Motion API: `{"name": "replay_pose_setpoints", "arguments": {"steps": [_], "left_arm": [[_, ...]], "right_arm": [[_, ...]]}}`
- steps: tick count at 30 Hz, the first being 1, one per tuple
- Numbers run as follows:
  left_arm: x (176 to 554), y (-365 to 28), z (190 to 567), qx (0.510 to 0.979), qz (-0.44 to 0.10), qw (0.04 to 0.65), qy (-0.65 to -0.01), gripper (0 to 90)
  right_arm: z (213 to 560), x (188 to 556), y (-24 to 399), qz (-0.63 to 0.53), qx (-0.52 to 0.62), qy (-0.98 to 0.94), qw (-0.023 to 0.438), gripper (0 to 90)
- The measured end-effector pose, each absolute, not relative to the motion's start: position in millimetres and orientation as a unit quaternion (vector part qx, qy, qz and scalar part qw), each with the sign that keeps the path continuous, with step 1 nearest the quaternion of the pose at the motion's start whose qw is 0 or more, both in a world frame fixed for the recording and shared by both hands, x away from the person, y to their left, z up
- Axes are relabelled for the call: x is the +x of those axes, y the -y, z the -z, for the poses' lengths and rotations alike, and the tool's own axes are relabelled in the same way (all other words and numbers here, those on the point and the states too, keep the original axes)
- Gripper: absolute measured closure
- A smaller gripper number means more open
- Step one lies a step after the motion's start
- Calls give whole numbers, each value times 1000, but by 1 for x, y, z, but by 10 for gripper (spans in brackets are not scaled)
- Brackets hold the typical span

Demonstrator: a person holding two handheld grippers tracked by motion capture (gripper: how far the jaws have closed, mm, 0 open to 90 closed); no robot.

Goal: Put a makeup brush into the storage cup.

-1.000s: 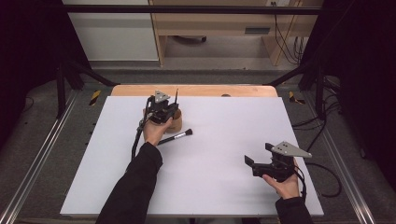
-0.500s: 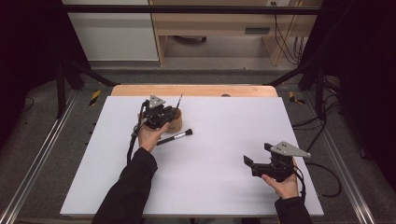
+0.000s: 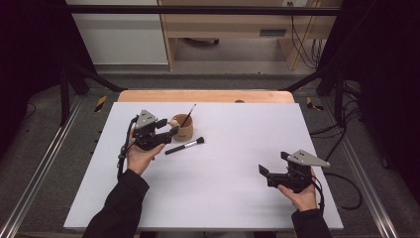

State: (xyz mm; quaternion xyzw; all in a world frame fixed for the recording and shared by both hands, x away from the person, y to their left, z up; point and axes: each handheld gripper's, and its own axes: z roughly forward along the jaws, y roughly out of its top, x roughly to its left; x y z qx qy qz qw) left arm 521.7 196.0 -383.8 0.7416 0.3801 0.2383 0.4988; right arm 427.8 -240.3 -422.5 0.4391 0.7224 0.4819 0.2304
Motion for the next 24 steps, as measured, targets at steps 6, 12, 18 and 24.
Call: {"name": "replay_pose_setpoints", "arguments": {"steps": [6, 12, 18, 24], "left_arm": [[502, -209, 385, 746, -240, 497, -373, 360], [484, -222, 384, 748, -236, 500, -367, 297], [468, -235, 387, 748, -244, 497, -366, 262], [455, -248, 395, 747, -245, 493, -373, 223]], "right_arm": [[421, 427, 241, -485, 438, -720, 232, 54], [420, 427, 241, -485, 438, -720, 233, 53], [419, 426, 242, -488, 437, -717, 236, 53], [419, 426, 242, -487, 439, -717, 236, 52]]}}
